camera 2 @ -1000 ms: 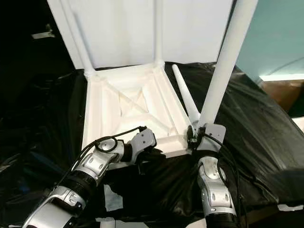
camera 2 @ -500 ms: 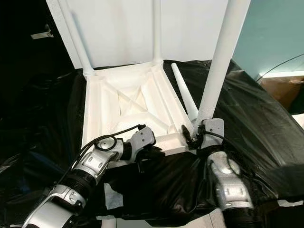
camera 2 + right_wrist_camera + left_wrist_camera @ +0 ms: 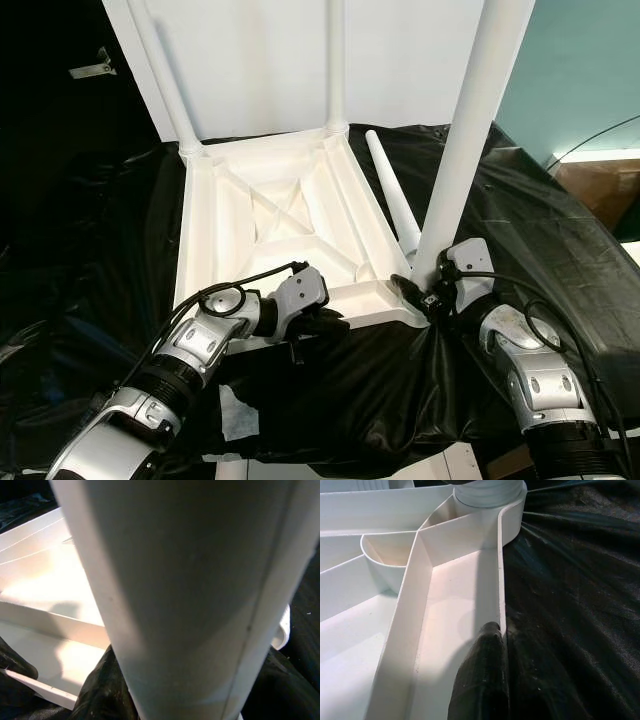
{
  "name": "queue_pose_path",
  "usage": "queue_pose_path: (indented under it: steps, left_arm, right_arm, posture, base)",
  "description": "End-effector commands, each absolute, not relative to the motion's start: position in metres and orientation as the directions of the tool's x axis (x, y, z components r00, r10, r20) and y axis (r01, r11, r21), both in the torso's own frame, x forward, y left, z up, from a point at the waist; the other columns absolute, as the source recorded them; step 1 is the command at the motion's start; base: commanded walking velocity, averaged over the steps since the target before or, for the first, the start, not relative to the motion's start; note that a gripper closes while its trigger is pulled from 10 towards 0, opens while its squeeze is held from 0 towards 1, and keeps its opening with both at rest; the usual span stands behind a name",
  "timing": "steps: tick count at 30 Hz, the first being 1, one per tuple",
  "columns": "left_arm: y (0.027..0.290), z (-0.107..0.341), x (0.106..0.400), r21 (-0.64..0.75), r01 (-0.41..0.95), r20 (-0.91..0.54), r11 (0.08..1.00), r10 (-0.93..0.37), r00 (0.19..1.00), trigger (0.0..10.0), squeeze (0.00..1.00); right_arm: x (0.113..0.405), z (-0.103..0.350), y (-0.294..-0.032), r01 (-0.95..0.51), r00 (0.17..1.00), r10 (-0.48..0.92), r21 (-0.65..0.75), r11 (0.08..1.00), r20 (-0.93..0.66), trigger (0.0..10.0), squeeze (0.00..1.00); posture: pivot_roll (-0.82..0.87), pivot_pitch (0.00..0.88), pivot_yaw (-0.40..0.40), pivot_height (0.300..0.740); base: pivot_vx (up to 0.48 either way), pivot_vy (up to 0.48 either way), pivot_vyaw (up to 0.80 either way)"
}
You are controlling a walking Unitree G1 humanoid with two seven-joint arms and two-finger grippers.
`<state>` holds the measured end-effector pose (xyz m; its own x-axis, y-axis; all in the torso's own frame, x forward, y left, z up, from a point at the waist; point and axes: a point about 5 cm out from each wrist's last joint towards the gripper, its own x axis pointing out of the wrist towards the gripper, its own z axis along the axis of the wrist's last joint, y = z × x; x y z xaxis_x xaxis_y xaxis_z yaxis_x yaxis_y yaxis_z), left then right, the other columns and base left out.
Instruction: Building children table
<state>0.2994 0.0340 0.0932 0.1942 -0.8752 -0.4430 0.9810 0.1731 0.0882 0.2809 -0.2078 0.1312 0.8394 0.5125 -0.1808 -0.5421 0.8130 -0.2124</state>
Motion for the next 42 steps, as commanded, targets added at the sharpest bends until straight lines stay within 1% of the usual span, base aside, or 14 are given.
queue_pose_path:
  steps: [1,6,7,10,14,22,32,33,34,35,36,37,38,42]
  left_arm:
    - [0.050,0.032,0.269,-0.130,0.966,-0.578,0.223,-0.809,0.108,10.0,0.00]
    - [0.052,0.032,0.269,-0.127,0.967,-0.583,0.220,-0.806,0.107,10.0,0.00]
    - [0.052,0.031,0.269,-0.127,0.967,-0.584,0.220,-0.805,0.106,10.0,0.00]
    - [0.052,0.031,0.269,-0.128,0.967,-0.584,0.220,-0.805,0.106,10.0,0.00]
    - [0.052,0.031,0.269,-0.127,0.967,-0.581,0.220,-0.806,0.107,10.0,0.00]
    - [0.050,0.032,0.268,-0.128,0.967,-0.578,0.220,-0.809,0.108,10.0,0.00]
    - [0.050,0.030,0.266,-0.134,0.965,-0.576,0.224,-0.811,0.108,10.0,0.00]
    - [0.050,0.030,0.266,-0.134,0.965,-0.575,0.225,-0.811,0.109,10.0,0.00]
    - [0.050,0.030,0.266,-0.134,0.965,-0.575,0.225,-0.811,0.109,10.0,0.00]
    - [0.050,0.030,0.266,-0.134,0.965,-0.576,0.227,-0.810,0.110,10.0,0.00]
    - [0.050,0.030,0.266,-0.134,0.965,-0.576,0.227,-0.810,0.110,10.0,0.00]
    - [0.050,0.030,0.266,-0.134,0.964,-0.576,0.228,-0.810,0.111,10.0,0.00]
    - [0.051,0.029,0.266,-0.133,0.964,-0.577,0.229,-0.809,0.112,10.0,0.00]
    - [0.051,0.029,0.265,-0.133,0.965,-0.579,0.227,-0.808,0.110,10.0,0.00]
  right_arm:
    - [0.273,0.117,-0.188,-0.657,0.752,0.608,-0.206,0.726,-0.256,0.0,0.00]
    - [0.273,0.111,-0.182,-0.641,0.762,0.597,-0.162,0.750,-0.251,0.0,0.00]
    - [0.278,0.111,-0.175,-0.547,0.834,0.520,-0.148,0.824,-0.188,0.0,0.00]
    - [0.280,0.110,-0.173,-0.495,0.865,0.473,-0.129,0.859,-0.168,0.0,0.00]
    - [0.278,0.101,-0.161,-0.252,0.964,0.248,-0.035,0.967,-0.098,0.0,0.00]
    - [0.273,0.095,-0.144,-0.114,0.991,0.115,0.024,0.993,-0.073,0.0,0.00]
    - [0.282,0.112,-0.158,0.098,0.994,-0.101,0.077,0.992,0.035,0.0,0.00]
    - [0.282,0.113,-0.155,0.092,0.995,-0.095,0.067,0.994,0.043,2.7,0.00]
    - [0.282,0.113,-0.155,0.092,0.995,-0.095,0.067,0.994,0.043,2.7,0.00]
    - [0.282,0.114,-0.151,0.066,0.996,-0.068,0.032,0.997,0.052,10.0,0.00]
    - [0.282,0.114,-0.151,0.066,0.996,-0.068,0.032,0.997,0.052,10.0,0.00]
    - [0.281,0.113,-0.148,0.040,0.998,-0.040,0.013,0.999,0.056,10.0,0.14]
    - [0.280,0.113,-0.145,0.006,0.998,-0.007,0.004,1.000,0.059,10.0,1.00]
    - [0.277,0.112,-0.137,-0.128,0.989,0.131,-0.054,0.990,0.062,10.0,1.00]
  posture:
    - [-0.10,0.000,-0.023,0.740]
    - [-0.10,0.000,-0.018,0.740]
    - [-0.10,0.000,-0.017,0.740]
    - [-0.10,0.000,-0.020,0.740]
    - [-0.10,0.000,-0.024,0.740]
    - [-0.09,0.000,-0.028,0.740]
    - [-0.08,0.000,-0.040,0.740]
    - [-0.08,0.000,-0.041,0.740]
    - [-0.08,0.000,-0.041,0.740]
    - [-0.08,0.000,-0.043,0.740]
    - [-0.08,0.000,-0.043,0.740]
    - [-0.08,0.000,-0.043,0.740]
    - [-0.08,0.000,-0.043,0.740]
    - [-0.08,0.000,-0.039,0.740]
  base:
    - [0.000,0.000,0.00]
    - [0.000,0.000,0.00]
    - [0.000,0.000,0.00]
    - [0.000,0.000,0.00]
    - [0.000,0.000,0.00]
    - [0.000,0.000,0.00]
    - [0.000,0.000,0.00]
    - [0.000,0.000,0.00]
    - [0.000,0.000,0.00]
    - [0.000,0.000,0.00]
    - [0.000,0.000,0.00]
    - [0.000,0.000,0.00]
    - [0.000,0.000,0.00]
    - [0.000,0.000,0.00]
